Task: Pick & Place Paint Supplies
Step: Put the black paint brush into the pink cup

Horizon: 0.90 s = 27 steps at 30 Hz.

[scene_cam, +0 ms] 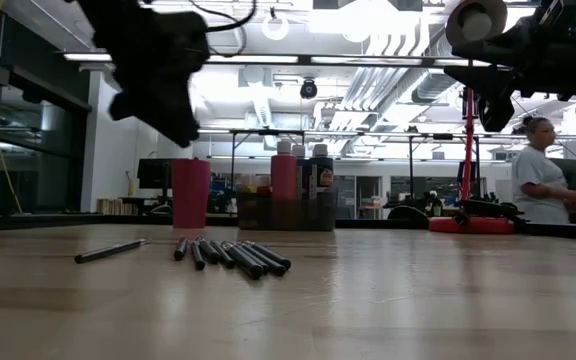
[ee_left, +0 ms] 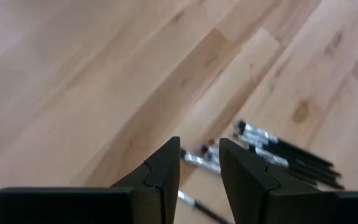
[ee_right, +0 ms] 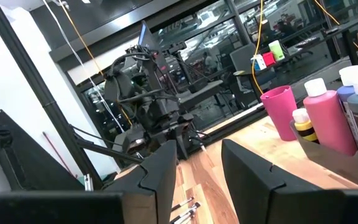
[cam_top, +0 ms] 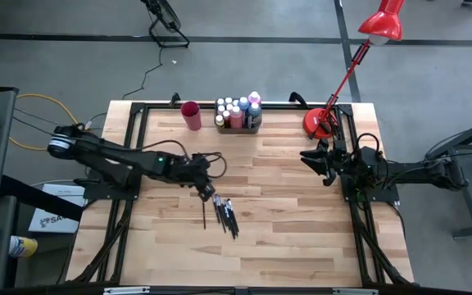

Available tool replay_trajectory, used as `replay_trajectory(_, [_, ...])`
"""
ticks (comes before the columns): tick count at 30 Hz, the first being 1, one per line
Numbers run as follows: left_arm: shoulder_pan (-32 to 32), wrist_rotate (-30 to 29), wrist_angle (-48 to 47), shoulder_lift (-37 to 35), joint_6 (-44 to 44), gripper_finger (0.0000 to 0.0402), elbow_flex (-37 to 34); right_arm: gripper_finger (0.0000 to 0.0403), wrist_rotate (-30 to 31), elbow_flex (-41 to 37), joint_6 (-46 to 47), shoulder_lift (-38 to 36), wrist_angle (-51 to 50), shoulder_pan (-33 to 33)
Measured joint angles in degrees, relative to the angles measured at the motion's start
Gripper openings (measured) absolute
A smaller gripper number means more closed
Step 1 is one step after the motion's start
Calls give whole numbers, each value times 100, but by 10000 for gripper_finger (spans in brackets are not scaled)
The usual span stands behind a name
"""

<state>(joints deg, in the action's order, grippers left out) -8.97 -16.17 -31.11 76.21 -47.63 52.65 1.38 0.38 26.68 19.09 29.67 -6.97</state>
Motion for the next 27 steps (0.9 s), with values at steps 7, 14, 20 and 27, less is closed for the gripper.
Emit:
replay_trajectory(7, [211,371,-235,910,-490,109,724,122,-2,0,0,2,-121,-1])
replay_trajectory(14, [334,1267,-762,1536,-1094,146,927,122,-2,0,0,0,-267,-1])
replay_trajectory(20, [334,1450,-1197,1680,-1742,213,924,122,-2,0,0,0,-326,-1])
replay_trajectory(27, [334,1643,-1652,1678,-2444,236,920,122,-4,0,0,0,-352,-1])
